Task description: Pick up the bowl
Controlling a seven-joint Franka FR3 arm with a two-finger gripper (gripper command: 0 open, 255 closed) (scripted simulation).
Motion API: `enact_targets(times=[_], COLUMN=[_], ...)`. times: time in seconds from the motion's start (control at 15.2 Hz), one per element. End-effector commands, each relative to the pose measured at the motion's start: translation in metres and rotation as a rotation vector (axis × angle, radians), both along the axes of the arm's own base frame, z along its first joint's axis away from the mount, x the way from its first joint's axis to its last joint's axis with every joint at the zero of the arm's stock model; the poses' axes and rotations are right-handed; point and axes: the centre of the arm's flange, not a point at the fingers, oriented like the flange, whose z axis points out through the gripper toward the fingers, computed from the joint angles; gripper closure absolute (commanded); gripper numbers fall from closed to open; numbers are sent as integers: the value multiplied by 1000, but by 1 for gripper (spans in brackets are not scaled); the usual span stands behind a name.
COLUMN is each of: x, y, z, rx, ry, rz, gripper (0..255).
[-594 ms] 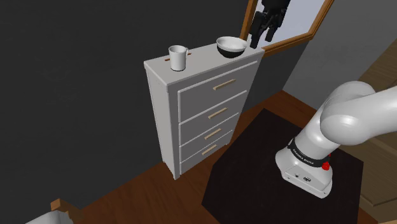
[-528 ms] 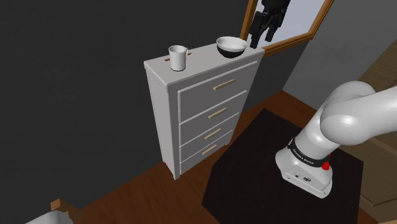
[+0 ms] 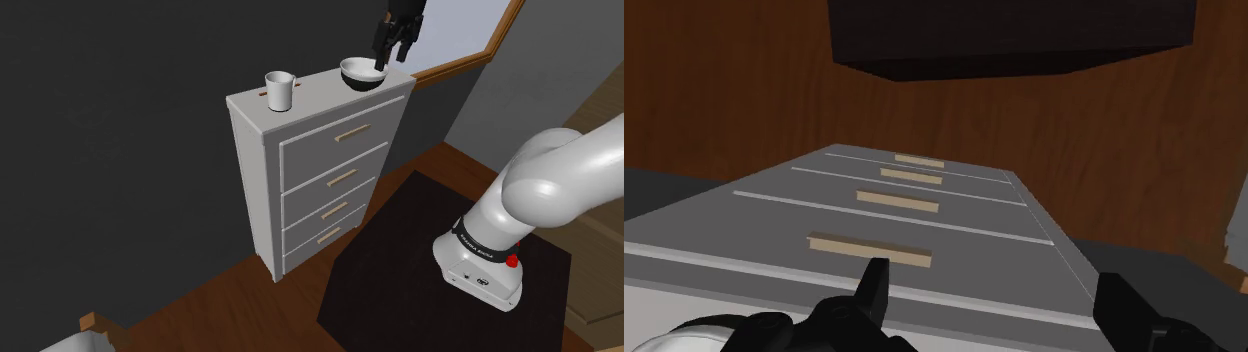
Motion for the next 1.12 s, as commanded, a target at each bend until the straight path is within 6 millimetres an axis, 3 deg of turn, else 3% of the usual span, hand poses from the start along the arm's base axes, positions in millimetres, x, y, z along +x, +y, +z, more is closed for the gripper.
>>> enact_targets(times=[0.0,1.06], x=[19,183], y=[-16,-139], z=[-6,-67], rx=[0,6], ry=[2,21], rz=[3,21], gripper=[0,0])
